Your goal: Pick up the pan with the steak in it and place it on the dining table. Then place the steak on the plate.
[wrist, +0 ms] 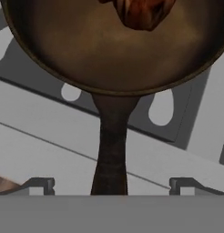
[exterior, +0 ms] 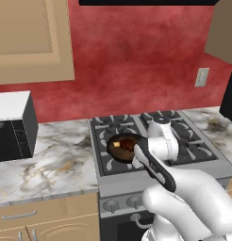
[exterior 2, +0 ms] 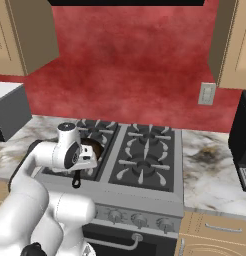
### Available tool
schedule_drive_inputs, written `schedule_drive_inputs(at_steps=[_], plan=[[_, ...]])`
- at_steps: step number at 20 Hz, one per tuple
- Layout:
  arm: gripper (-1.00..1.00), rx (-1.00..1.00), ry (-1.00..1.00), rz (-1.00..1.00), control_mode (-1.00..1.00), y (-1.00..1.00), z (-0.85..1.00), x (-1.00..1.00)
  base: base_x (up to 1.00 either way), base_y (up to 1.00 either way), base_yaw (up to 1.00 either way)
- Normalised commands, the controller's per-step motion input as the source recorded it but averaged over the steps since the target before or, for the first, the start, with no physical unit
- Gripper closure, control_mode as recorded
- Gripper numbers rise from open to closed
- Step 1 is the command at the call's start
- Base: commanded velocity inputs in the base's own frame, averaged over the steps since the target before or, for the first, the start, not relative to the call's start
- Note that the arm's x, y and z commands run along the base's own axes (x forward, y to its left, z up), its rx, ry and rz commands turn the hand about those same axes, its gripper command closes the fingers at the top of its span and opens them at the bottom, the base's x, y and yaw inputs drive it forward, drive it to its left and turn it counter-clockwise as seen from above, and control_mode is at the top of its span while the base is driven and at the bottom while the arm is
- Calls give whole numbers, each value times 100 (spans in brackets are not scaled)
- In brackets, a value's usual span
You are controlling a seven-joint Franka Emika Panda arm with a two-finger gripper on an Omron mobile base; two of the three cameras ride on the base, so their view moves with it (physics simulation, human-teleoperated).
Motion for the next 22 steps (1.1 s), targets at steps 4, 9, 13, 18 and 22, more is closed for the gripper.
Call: schedule_drive_inputs(at_steps=[4,9,13,18,22], plan=[[-100,1,0,2,-100,0,-40,-1,0,0,0],[-100,0,0,0,-100,0,-4,0,0,0,0],[-100,0,0,0,-100,-1,-36,-2,0,0,0],[-100,5,0,0,-100,-3,-46,-8,0,0,0],[-100,6,0,0,-100,-2,-47,-8,0,0,0]])
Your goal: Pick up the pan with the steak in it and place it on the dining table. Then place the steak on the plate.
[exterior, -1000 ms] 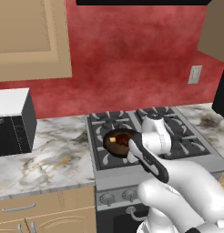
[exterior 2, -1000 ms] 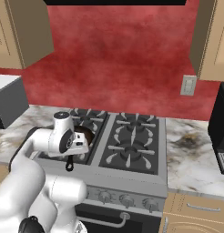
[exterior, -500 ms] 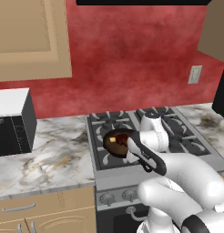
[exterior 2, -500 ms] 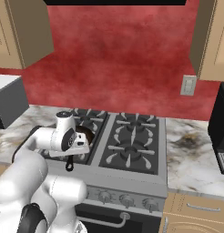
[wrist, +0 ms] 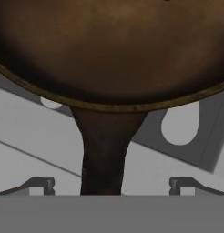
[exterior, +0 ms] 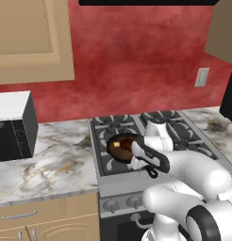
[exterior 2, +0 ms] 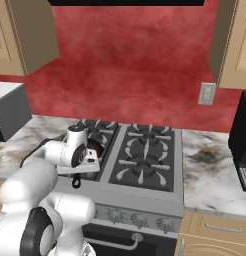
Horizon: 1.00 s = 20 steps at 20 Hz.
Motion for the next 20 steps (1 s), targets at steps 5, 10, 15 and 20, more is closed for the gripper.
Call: schedule_drive_inputs(at_steps=[5,10,15,20], plan=[[-100,2,0,0,-100,0,-59,-13,0,0,0],[100,0,0,0,-100,0,-42,-8,0,0,0],[100,0,0,0,-100,0,1,0,0,0,0],[100,3,-1,0,-100,0,38,0,0,0,0]])
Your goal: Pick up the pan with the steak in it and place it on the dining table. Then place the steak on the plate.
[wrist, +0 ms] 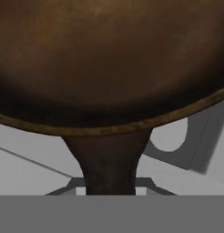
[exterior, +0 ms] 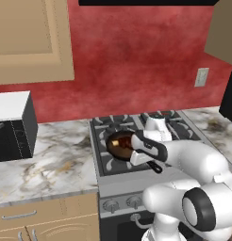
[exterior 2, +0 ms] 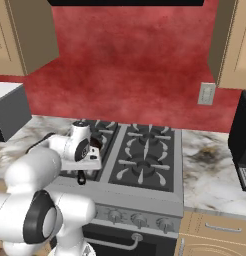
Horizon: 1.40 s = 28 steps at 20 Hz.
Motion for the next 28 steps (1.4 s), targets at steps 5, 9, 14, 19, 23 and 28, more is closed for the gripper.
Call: schedule_drive_inputs(at_steps=[5,9,14,19,23,28], plan=[[100,2,0,0,-100,0,74,-2,0,0,0],[100,1,0,0,-100,0,80,-25,0,0,0],[100,0,0,0,-100,-2,74,-50,0,0,0],[100,0,0,1,-100,-16,70,-81,0,0,0],[100,0,-5,4,-100,-32,59,-100,0,0,0],[100,0,-3,2,-100,-27,53,-94,0,0,0]])
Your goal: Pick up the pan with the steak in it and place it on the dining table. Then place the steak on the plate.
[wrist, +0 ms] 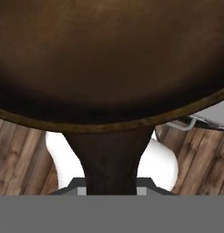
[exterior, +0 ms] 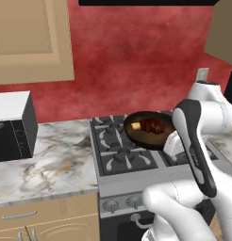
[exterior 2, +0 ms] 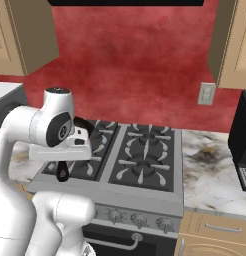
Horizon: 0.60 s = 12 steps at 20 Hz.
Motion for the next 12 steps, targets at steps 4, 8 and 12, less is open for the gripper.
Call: schedule_drive_inputs(at_steps=[4,8,12], plan=[[100,-1,-1,0,-100,-5,15,-46,0,0,0],[100,0,0,0,-100,0,0,0,0,0,0],[100,0,0,0,-100,0,0,0,0,0,0]])
